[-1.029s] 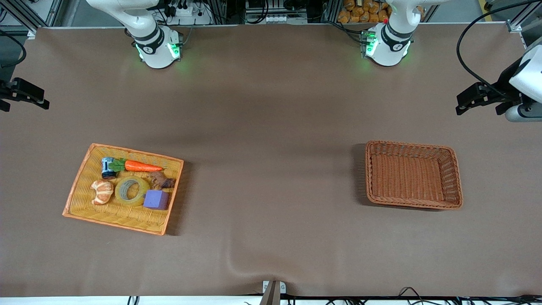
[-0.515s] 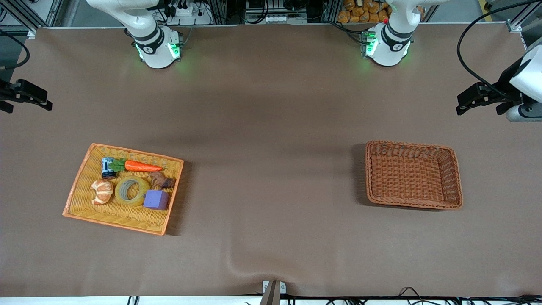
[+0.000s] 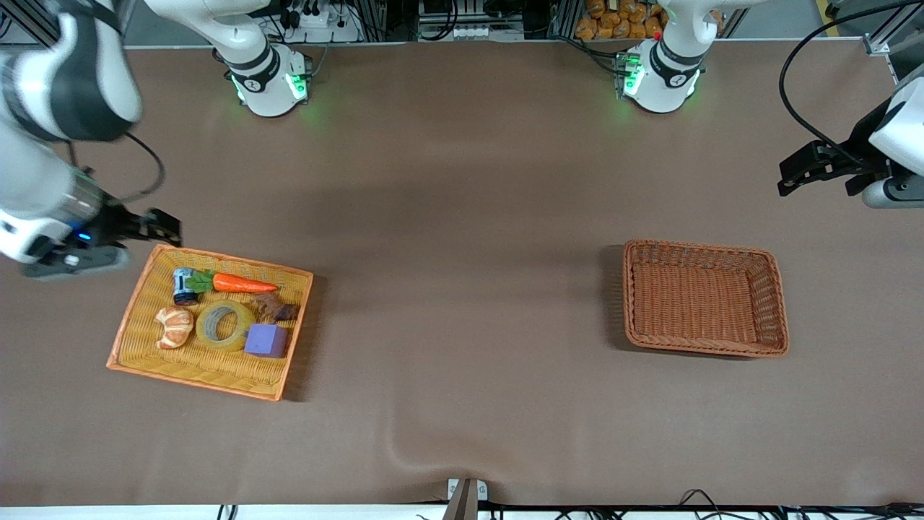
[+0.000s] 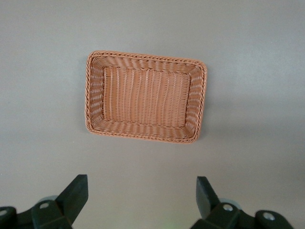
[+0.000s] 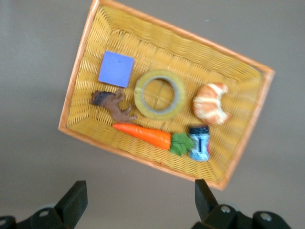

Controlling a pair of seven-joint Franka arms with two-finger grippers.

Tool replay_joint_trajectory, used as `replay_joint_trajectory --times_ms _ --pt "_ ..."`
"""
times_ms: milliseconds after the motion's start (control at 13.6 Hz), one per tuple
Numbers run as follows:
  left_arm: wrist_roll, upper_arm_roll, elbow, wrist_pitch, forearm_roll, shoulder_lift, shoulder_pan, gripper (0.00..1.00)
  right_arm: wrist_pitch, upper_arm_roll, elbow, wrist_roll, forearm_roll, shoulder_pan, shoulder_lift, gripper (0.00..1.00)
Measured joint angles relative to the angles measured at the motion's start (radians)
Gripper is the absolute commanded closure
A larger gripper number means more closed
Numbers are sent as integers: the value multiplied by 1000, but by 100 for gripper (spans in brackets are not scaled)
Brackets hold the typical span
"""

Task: Transfer tape with both arms
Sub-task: 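Reach the right gripper down to the tape roll in the yellow basket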

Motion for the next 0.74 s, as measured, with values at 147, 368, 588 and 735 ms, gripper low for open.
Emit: replay_joint_trajectory --times_ms 147,368,588,735 --pt "0 0 0 -1 0 1 0 0 136 1 -95 -79 0 19 53 0" --pt "0 0 -1 -2 0 2 0 0 272 0 -127 -262 27 21 200 0" --pt "0 0 -1 -3 0 3 0 0 377 1 -124 -422 91 25 307 0" --pt "0 0 -1 -4 0 3 0 0 455 2 -122 -465 98 42 357 0"
